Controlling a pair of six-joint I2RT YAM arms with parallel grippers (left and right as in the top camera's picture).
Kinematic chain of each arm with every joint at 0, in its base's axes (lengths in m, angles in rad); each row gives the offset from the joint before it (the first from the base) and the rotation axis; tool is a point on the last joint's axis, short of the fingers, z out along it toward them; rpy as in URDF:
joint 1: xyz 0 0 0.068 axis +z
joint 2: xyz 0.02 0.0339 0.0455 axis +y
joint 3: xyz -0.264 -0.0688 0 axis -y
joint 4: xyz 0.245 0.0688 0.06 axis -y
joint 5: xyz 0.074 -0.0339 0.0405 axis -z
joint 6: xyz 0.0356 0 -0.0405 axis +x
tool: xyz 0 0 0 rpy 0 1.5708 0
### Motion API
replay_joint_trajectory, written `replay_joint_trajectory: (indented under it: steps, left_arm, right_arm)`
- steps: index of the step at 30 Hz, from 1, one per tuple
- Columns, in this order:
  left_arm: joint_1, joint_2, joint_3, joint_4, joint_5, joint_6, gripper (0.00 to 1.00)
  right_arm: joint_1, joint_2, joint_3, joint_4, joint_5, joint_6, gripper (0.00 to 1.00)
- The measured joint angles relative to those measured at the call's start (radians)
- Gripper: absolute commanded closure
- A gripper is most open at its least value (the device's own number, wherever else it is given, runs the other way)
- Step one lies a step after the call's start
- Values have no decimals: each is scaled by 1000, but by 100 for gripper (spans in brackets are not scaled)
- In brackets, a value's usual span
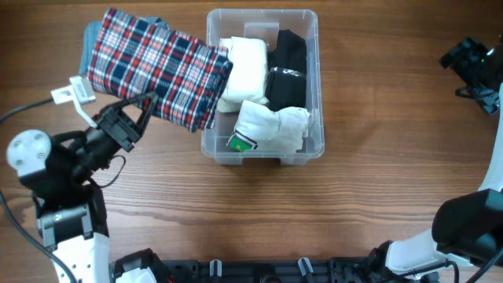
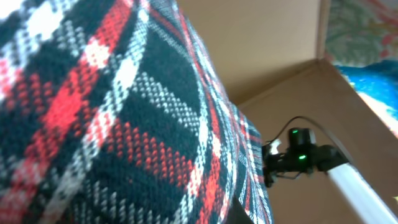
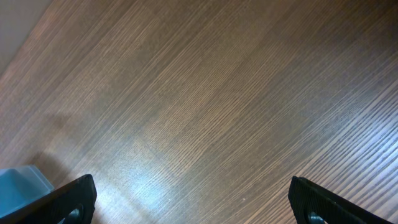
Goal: Pack container
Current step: 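Lift the red plaid shirt with the left gripper toward the bin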
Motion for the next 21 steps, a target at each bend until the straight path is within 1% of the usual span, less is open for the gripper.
replay_joint_trajectory:
  steps: [11,17,21]
  left_arm:
    - [-5,27,313,10,2,-90,96]
    - [-5,117,432,-90,13,-108,96]
    - [-5,192,476,-117,27,-111,96]
  right_arm:
    - [0,0,0,0,0,0,0]
    - [0,0,0,0,0,0,0]
    - [0,0,0,0,0,0,0]
